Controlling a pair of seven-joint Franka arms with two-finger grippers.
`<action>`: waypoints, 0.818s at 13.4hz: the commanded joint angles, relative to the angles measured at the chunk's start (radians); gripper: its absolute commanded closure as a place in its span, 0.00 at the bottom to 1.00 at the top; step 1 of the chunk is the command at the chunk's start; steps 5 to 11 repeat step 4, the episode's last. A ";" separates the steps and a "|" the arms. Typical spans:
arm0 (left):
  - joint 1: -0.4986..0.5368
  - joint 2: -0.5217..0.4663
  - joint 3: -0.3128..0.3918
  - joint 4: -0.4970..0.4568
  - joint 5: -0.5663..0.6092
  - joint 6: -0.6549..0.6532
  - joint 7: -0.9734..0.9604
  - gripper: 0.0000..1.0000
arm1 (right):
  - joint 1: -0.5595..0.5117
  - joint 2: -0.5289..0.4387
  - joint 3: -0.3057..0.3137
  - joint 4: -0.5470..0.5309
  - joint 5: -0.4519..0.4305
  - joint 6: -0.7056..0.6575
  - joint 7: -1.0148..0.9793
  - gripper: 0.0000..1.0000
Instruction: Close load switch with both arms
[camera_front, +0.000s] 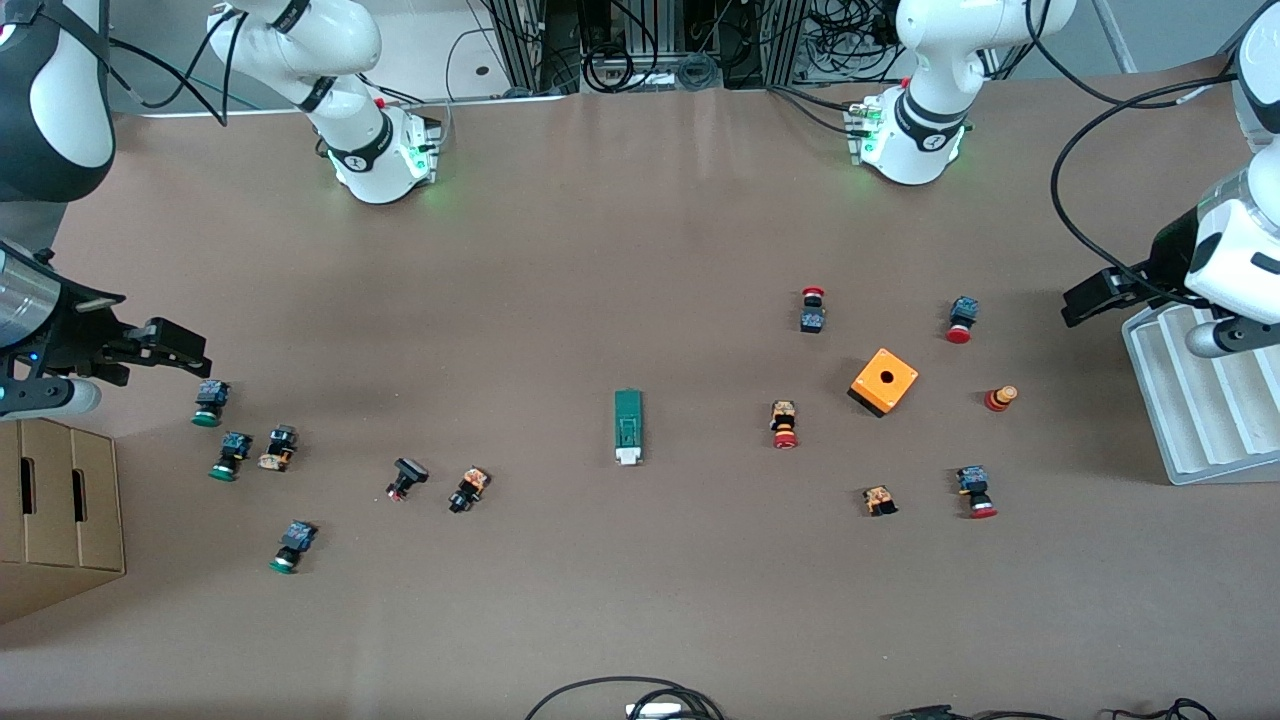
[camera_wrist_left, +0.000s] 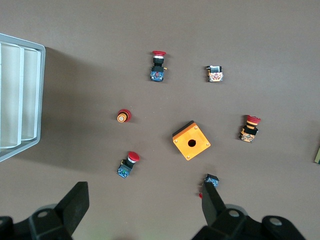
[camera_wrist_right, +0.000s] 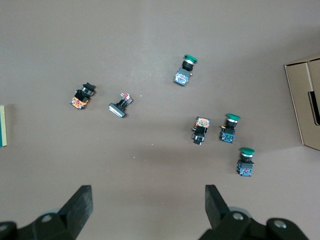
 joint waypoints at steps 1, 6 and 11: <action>-0.006 -0.001 -0.001 0.006 0.010 0.004 -0.028 0.00 | -0.008 0.001 0.007 0.019 -0.013 -0.027 -0.012 0.00; -0.003 -0.001 0.001 0.009 0.008 0.002 -0.031 0.00 | -0.008 0.001 0.007 0.019 -0.013 -0.027 -0.012 0.00; -0.003 -0.001 0.001 0.009 0.008 0.002 -0.031 0.00 | -0.008 0.001 0.007 0.019 -0.013 -0.027 -0.012 0.00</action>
